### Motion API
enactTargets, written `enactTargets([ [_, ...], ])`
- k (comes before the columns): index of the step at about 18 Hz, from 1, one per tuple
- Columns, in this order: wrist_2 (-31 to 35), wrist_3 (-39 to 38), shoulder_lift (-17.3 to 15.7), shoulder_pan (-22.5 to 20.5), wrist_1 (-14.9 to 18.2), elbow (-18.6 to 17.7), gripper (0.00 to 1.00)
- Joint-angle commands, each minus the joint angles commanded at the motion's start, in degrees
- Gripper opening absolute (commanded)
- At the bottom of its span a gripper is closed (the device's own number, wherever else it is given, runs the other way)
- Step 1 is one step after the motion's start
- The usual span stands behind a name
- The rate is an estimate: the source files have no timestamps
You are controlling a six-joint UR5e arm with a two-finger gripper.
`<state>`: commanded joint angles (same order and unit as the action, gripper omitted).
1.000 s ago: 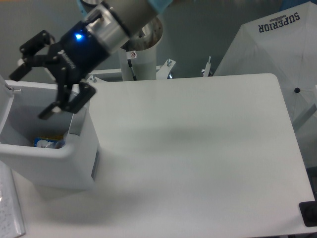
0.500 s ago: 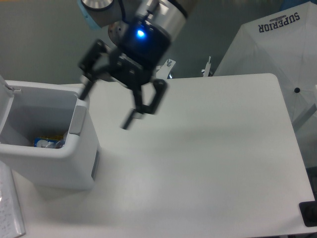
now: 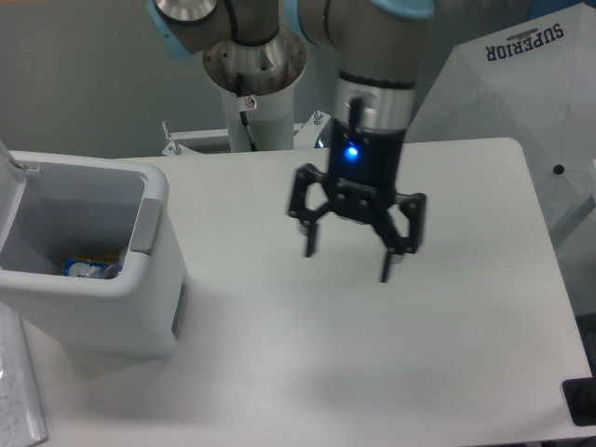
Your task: Place the trash in the trash can
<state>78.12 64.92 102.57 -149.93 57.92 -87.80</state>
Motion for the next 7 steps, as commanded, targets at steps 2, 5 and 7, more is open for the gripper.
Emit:
enactTargets([
  [2, 1.06, 4.23, 1.92, -0.62, 2.53, 0.17, 1.0],
  [5, 4.22, 8.37, 4.65, -0.62, 5.53, 1.84, 1.0],
  [7, 5.63, 8.9, 5.62, -0.62, 6.85, 2.2, 1.0],
])
